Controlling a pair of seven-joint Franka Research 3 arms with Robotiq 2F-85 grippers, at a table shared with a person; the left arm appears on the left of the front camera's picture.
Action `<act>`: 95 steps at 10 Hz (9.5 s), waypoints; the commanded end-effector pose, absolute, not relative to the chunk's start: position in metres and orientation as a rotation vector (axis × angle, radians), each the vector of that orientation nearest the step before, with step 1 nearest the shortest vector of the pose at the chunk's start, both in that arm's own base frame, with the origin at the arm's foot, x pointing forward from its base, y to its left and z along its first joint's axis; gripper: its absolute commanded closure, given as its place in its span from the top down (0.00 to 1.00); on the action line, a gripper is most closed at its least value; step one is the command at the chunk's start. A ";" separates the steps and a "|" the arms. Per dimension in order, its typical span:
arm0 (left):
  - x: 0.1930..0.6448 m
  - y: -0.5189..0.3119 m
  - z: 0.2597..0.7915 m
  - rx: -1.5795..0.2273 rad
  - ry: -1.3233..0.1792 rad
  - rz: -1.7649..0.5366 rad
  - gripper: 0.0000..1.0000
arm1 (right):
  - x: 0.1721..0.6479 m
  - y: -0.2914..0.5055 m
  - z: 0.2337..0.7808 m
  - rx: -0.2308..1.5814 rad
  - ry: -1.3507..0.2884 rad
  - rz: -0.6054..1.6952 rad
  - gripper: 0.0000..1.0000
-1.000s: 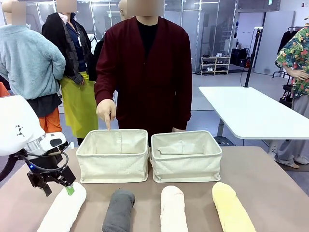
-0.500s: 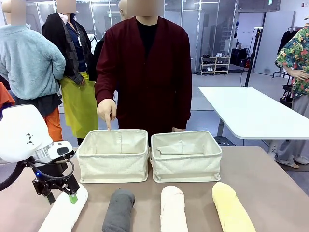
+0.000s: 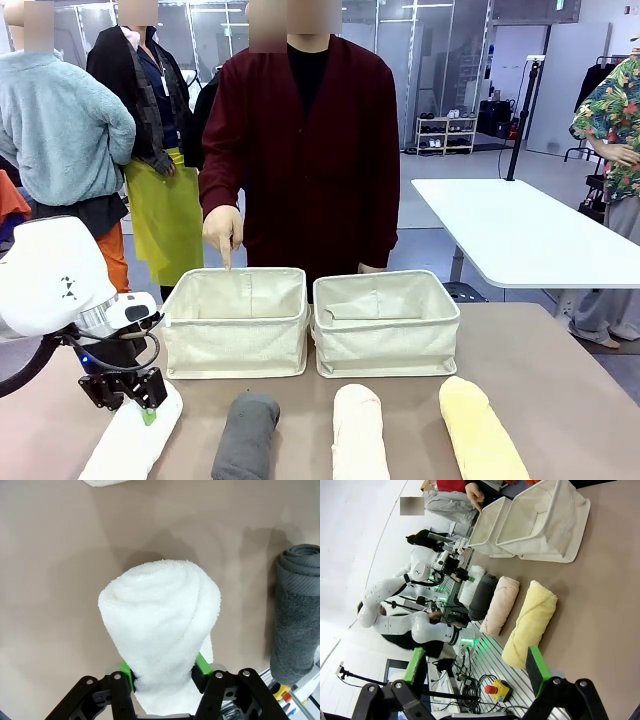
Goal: Divide the towels into two baskets.
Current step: Pick up one hotel-folded towel and place it in the Fabric basket indicated by the person, then pick up one hotel-folded towel from the bottom of the table and place it in the Fabric basket indicated by the person.
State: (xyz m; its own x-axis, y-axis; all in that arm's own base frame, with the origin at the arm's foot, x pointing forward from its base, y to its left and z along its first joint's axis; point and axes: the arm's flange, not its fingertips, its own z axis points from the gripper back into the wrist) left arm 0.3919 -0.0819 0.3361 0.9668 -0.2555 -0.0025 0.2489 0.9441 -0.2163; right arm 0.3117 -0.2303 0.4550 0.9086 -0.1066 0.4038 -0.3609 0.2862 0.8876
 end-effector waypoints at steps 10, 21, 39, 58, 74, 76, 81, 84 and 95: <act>0.286 -0.115 0.440 -0.036 -0.081 -0.884 0.00 | 0.309 -0.230 0.456 1.284 -0.444 0.191 1.00; 0.375 -0.247 0.548 0.348 -0.236 -1.223 0.34 | 0.309 -0.230 0.456 1.284 -0.444 0.191 1.00; 0.568 -0.283 0.463 0.319 -0.038 -1.855 0.34 | 0.309 -0.230 0.456 1.284 -0.444 0.191 1.00; 0.568 -0.286 0.434 0.265 -0.002 -1.775 1.00 | 0.309 -0.230 0.456 1.284 -0.444 0.191 1.00; 0.319 0.129 0.489 -1.005 -0.423 -0.770 1.00 | 0.309 -0.230 0.456 1.284 -0.444 0.191 1.00; 0.296 0.172 0.463 -1.087 -0.430 -0.630 1.00 | 0.309 -0.230 0.456 1.284 -0.444 0.191 1.00; 0.277 0.201 0.439 -1.108 -0.432 -0.537 1.00 | 0.309 -0.230 0.456 1.284 -0.444 0.191 1.00; 0.277 0.201 0.439 -1.108 -0.432 -0.537 1.00 | 0.309 -0.230 0.456 1.284 -0.444 0.191 1.00; 0.277 0.201 0.439 -1.108 -0.432 -0.537 1.00 | 0.340 -0.120 0.471 0.940 -0.197 0.247 1.00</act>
